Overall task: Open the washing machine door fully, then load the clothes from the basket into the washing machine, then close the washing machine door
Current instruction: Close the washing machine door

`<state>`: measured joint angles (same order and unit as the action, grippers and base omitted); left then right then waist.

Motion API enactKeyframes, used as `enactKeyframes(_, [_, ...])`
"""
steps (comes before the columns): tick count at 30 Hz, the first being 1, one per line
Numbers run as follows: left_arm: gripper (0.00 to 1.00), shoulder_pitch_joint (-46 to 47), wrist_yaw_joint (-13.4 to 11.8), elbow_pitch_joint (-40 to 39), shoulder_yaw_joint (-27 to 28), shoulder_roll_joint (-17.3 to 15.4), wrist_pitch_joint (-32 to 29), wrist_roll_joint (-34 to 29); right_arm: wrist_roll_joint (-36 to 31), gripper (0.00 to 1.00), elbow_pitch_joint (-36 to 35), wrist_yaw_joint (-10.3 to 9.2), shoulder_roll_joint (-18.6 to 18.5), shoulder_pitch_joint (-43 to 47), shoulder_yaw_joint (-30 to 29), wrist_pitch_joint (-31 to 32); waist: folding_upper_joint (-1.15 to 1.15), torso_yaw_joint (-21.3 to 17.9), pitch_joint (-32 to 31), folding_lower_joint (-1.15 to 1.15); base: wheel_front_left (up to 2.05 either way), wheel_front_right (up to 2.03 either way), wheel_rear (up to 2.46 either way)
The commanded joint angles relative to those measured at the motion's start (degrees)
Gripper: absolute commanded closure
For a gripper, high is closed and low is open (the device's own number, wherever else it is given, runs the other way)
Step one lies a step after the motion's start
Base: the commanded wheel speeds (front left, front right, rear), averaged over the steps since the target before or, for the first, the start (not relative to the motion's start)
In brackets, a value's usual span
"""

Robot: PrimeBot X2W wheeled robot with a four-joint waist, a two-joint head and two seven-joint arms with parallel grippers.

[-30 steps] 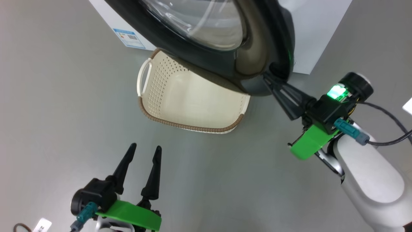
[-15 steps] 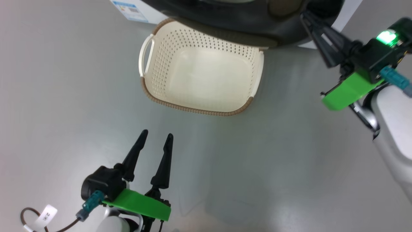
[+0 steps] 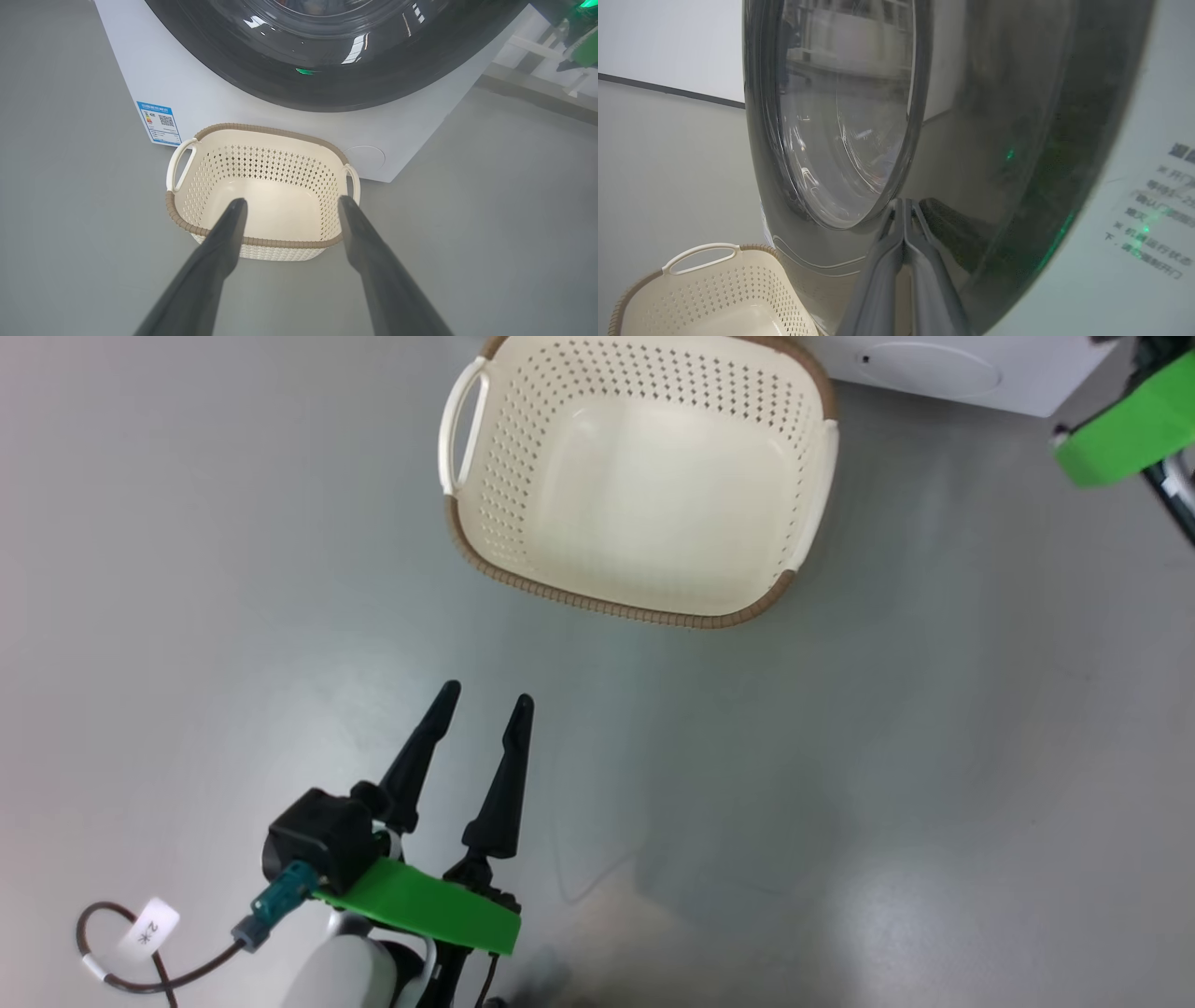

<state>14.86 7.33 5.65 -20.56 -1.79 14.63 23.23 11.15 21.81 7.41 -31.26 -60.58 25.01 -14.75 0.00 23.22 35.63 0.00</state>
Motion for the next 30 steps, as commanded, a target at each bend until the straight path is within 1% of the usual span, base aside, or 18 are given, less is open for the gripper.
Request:
enactKeyframes(1, [0.0, 0.63, 0.06, -1.37, 1.37, -1.1, 0.37, 0.77, 0.42, 1.0, -0.57, 0.08, -0.12, -1.2, -0.18, -0.25, 0.0, 1.22, 1.21, 0.0, 0.0, 0.0, 0.0])
enactKeyframes(5, [0.0, 0.89, -0.18, -1.38, 0.86, -1.09, 0.37, 1.26, -0.1, 1.0, 0.66, 0.08, -0.23, -3.81, -1.39, -0.25, 0.0, 1.82, 1.76, 0.0, 0.0, 0.0, 0.0])
enactKeyframes(8, [0.0, 1.11, -0.45, -1.39, 0.47, -1.09, 0.37, 1.7, -0.61, 1.0, 1.74, 0.08, -0.02, -5.12, -3.36, -0.25, 0.0, 2.25, 2.03, 0.0, 0.0, 0.0, 0.0])
enactKeyframes(16, [0.0, 1.08, -0.97, -1.64, -0.18, -1.09, 0.37, 2.45, -1.24, 1.0, 2.76, 0.08, 0.51, -6.14, -4.93, -0.25, 0.0, 2.72, 2.41, 0.0, 0.0, 0.0, 0.0])
enactKeyframes(30, [0.0, 1.4, -0.96, -0.96, 1.23, -1.09, 0.37, 1.12, -1.37, 1.0, 1.44, 0.08, 2.35, -1.18, -3.99, -0.25, 0.0, 0.35, -0.78, 0.0, 0.0, 0.0, 0.0])
